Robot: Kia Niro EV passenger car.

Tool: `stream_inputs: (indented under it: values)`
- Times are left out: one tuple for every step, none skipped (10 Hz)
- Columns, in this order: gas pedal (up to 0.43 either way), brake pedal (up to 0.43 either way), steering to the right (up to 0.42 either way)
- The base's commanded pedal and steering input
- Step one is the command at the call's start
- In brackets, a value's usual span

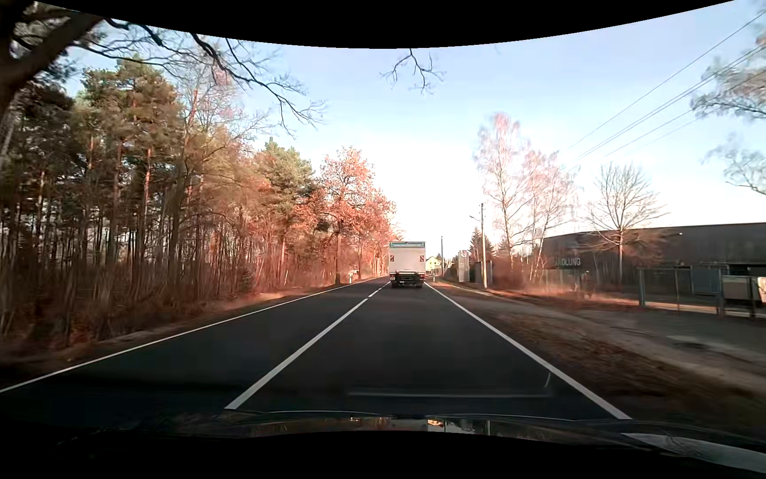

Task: Follow the waypoints while adhering to traffic rules and regulations

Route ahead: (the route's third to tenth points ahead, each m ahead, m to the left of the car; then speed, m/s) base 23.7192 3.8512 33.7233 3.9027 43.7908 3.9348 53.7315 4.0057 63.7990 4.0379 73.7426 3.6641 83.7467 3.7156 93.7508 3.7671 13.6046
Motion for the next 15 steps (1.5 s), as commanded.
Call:
stream_inputs:
  values:
    - [0.130,0.000,-0.001]
    - [0.130,0.000,-0.002]
    - [0.130,0.000,-0.002]
    - [0.130,0.000,-0.001]
    - [0.130,0.000,-0.001]
    - [0.130,0.000,-0.002]
    - [0.130,0.000,-0.002]
    - [0.130,0.000,-0.001]
    - [0.130,0.000,-0.002]
    - [0.130,0.000,-0.001]
    - [0.130,0.000,-0.002]
    - [0.130,0.000,-0.001]
    - [0.130,0.000,-0.001]
    - [0.130,0.000,-0.001]
    - [0.130,0.000,-0.001]
